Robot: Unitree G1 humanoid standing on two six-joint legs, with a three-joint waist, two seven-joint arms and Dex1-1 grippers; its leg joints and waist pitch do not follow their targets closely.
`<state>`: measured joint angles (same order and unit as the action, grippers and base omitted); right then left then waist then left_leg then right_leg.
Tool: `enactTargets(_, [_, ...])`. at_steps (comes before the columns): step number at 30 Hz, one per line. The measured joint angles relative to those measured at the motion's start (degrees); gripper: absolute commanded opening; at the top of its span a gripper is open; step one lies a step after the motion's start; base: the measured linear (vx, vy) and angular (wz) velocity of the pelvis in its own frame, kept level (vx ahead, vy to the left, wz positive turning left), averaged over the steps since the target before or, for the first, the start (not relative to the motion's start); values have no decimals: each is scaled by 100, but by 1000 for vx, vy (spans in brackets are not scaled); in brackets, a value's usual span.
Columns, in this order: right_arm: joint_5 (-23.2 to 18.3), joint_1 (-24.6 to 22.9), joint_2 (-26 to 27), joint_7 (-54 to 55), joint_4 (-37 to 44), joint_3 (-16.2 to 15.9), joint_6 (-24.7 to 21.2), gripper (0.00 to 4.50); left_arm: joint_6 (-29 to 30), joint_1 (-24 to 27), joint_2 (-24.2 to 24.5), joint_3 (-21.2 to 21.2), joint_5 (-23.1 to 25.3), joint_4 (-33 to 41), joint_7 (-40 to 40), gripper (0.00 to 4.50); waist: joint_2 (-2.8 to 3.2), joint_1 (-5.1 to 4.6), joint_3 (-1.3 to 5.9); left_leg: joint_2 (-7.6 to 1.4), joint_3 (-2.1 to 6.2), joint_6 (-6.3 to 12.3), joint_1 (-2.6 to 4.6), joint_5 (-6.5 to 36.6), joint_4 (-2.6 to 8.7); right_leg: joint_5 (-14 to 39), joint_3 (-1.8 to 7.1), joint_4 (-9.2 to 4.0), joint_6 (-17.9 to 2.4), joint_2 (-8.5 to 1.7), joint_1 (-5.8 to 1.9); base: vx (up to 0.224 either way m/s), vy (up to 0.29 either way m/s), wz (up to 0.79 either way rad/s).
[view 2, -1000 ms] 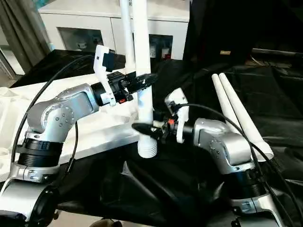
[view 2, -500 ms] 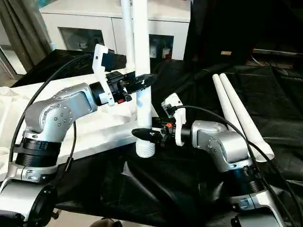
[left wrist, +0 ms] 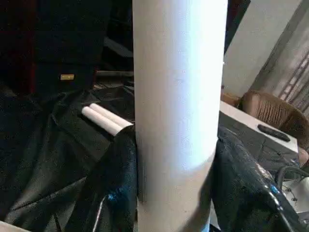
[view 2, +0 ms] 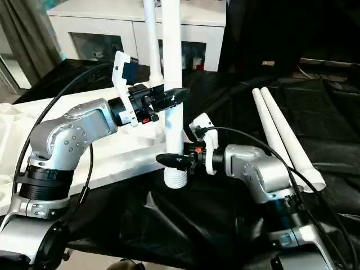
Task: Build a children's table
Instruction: Pick table leg
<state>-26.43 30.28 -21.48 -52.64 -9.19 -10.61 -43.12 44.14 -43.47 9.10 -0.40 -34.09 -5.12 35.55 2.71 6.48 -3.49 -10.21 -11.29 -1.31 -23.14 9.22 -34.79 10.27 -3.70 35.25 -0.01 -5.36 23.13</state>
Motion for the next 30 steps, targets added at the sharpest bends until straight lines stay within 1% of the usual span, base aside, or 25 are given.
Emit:
enactTargets(2, [9, 0, 5, -4, -7, -3, 4, 212, 1, 1, -9, -5, 0, 0, 0, 175, -1, 3, 0, 0, 0, 0, 0, 0, 0, 0, 0, 0, 0, 0, 0, 0, 0, 0])
enactTargets(3, [13, 0, 5, -15, -5, -11, 16, 210, 1, 1, -9, -5, 1, 0, 0, 175, -2, 2, -1, 0, 0, 0, 0, 0, 0, 0, 0, 0, 0, 0, 0, 0, 0, 0])
enactTargets(4, [14, 0, 9, -28, -1, -39, 43, 200, 3, 1, -12, -6, 2, -1, -1, 175, -3, 1, 0, 0, 0, 0, 0, 0, 0, 0, 0, 0, 0, 0, 0, 0, 0, 0])
enactTargets(13, [99, -1, 27, -48, -9, -47, 94, 193, 3, 14, -13, -4, 5, 0, -10, 175, -6, -1, -1, 0, 0, 0, 0, 0, -1, 0, 0, 1, 0, 0, 0, 0, 0, 0])
enactTargets(14, [112, -1, 35, -47, -10, -47, 100, 193, 2, 16, -12, -1, 7, -1, -23, 231, -6, -1, -1, 0, 0, 0, 0, 0, -1, 0, 0, 1, 0, 0, 0, 0, 0, 0])
enactTargets(15, [113, -1, 40, -41, -16, -46, 113, 193, 2, 15, -19, 14, 9, -11, -77, 231, -6, -1, -1, 0, 0, 0, 0, 0, -1, 0, 0, 1, 0, 0, 0, 0, 0, 0])
enactTargets(16, [115, -1, 41, -34, -20, -45, 119, 193, 2, 15, -24, 24, 12, -23, -132, 245, -7, -1, -1, 0, 0, 0, 0, 0, -1, 0, 0, 1, 0, 0, 0, 0, 0, 0])
enactTargets(17, [118, -1, 41, -29, -28, -43, 123, 193, 2, 15, -29, 33, 15, -33, -162, 245, -7, -1, -1, 0, 0, 0, 0, 0, -2, 0, 0, 1, 0, 0, 0, 0, 0, 0])
enactTargets(19, [126, -5, 52, -8, -47, -30, 201, 191, -7, 15, -35, 84, 7, -57, -207, 273, -7, -1, -1, 0, 0, 0, 0, 0, -2, 0, 0, 1, 0, 0, 0, 0, 0, 0])
enactTargets(20, [127, -20, 67, 10, -42, -8, 269, 191, -33, 16, -41, 132, 7, -70, -224, 273, -7, -2, -1, 0, 0, 0, 0, 0, -2, 0, 0, 0, 0, 0, 0, 0, 0, 0])
enactTargets(22, [125, -69, 142, 116, 6, 136, 452, 191, -236, 24, -58, 295, 23, -123, -359, 294, -7, -4, -1, -1, 0, 0, 0, 0, -1, 0, 0, 1, 0, 0, 0, 0, 0, 0])
enactTargets(24, [128, -75, 146, 183, 23, 227, 535, 191, -400, 31, -66, 429, 25, -176, -403, 311, -7, -4, -1, 0, 0, 0, 0, 0, -1, 0, 0, 0, 0, 0, 0, 0, 0, 0])
enactTargets(27, [148, -173, 188, 417, 21, 403, 651, 190, -543, 75, -80, 689, -114, -177, -380, 314, -5, -7, 0, 0, 0, 0, 0, 0, -2, 0, 0, 0, 0, 0, 0, 0, 0, 0])
enactTargets(28, [147, -230, 232, 524, 25, 525, 741, 190, -571, 142, -77, 786, -179, -149, -372, 314, -5, -8, 0, 0, 0, 0, 0, 0, -1, 0, -1, 0, 0, 0, 0, 0, 0, 0])
enactTargets(30, [134, -321, 283, 698, 80, 732, 825, 190, -582, 314, -57, 839, -226, -94, -312, 314, 2, -6, 3, 0, 1, 0, 0, 1, -1, 0, -1, -2, 0, 0, 0, 0, 0, 0])
